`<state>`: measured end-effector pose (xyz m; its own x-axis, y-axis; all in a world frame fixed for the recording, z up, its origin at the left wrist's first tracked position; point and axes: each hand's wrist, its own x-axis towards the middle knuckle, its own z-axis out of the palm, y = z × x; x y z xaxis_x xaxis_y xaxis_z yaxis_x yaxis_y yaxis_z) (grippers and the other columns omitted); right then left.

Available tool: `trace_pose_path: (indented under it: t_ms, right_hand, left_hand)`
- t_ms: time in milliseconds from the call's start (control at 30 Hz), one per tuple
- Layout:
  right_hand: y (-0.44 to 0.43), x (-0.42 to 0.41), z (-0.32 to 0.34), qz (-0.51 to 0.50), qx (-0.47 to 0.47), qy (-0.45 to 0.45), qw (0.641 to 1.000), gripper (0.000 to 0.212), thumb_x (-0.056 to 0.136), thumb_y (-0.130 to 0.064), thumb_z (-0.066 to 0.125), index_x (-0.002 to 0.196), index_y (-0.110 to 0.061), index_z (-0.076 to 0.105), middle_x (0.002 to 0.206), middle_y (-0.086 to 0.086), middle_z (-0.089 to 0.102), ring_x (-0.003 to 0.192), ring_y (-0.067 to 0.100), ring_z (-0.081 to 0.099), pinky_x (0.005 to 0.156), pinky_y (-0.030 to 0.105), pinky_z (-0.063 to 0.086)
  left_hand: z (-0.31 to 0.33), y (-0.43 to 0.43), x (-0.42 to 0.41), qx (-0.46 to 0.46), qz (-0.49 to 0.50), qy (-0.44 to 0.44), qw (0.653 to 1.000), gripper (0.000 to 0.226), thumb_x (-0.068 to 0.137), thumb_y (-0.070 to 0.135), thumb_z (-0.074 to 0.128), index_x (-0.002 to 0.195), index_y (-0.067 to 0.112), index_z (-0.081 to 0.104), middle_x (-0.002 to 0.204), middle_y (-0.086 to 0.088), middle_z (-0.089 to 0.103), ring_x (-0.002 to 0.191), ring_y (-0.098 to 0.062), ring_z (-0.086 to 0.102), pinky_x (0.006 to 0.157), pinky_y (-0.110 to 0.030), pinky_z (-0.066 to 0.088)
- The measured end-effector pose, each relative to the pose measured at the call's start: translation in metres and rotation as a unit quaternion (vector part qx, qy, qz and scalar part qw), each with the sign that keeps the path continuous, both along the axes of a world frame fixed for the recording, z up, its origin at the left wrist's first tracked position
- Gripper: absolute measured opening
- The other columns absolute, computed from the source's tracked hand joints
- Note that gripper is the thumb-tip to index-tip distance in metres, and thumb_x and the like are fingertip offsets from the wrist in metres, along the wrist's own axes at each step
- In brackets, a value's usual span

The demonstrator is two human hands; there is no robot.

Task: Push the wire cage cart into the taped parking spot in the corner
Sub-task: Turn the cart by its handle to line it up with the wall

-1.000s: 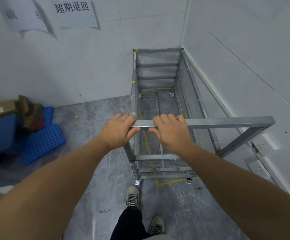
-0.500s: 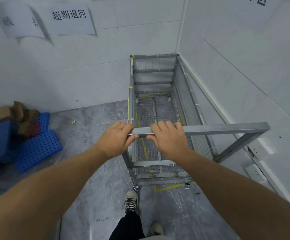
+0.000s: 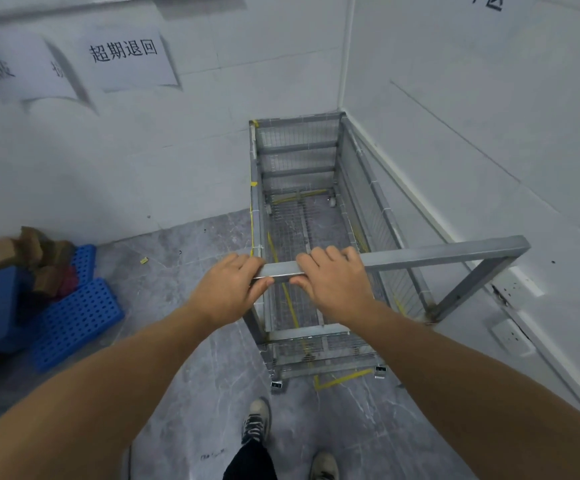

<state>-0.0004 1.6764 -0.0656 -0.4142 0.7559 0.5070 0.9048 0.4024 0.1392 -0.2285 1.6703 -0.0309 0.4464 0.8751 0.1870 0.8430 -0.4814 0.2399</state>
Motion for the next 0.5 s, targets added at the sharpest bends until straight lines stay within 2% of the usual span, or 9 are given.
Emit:
trace_pose_path:
  t_ms: [133,300,433,500]
  right_hand:
    - [-0.001,0.001,0.002,0.003,-0.018,0.024,1.000,0.040,0.096,-0.057,0.043,0.101,-0.022,0.061,0.086,-0.002,0.060,0.079,0.022,0.055,0.077,0.038,0.037]
    - [-0.006,-0.001,0.007,-0.004,-0.035,0.045,0.998,0.041,0.095,-0.056,0.042,0.104,-0.022,0.062,0.089,-0.003,0.062,0.081,0.023,0.057,0.079,0.038,0.035]
    - [-0.012,-0.005,0.012,-0.033,-0.092,0.061,0.993,0.046,0.096,-0.060,0.038,0.113,-0.023,0.061,0.101,-0.003,0.064,0.094,0.024,0.057,0.085,0.037,0.031]
    - [-0.017,-0.009,0.013,-0.072,-0.118,0.096,0.986,0.052,0.096,-0.064,0.035,0.115,-0.023,0.062,0.106,-0.002,0.062,0.100,0.024,0.054,0.090,0.038,0.031]
  left_hand:
    - [0.001,0.006,-0.004,0.000,-0.039,-0.009,0.999,0.045,0.095,0.053,0.036,0.104,0.015,0.059,0.088,-0.003,0.064,0.078,-0.023,0.057,0.067,-0.033,0.043]
    - [0.000,0.014,-0.014,0.004,-0.107,-0.050,0.993,0.044,0.096,0.050,0.040,0.121,0.018,0.059,0.099,0.000,0.070,0.086,-0.021,0.064,0.069,-0.033,0.051]
    - [0.003,0.025,-0.024,-0.009,-0.179,-0.076,0.981,0.041,0.096,0.047,0.044,0.127,0.024,0.056,0.101,0.004,0.070,0.085,-0.017,0.063,0.066,-0.032,0.052]
    - [0.003,0.033,-0.029,-0.035,-0.211,-0.087,0.973,0.040,0.095,0.046,0.046,0.128,0.026,0.056,0.104,0.006,0.070,0.085,-0.013,0.061,0.068,-0.026,0.047]
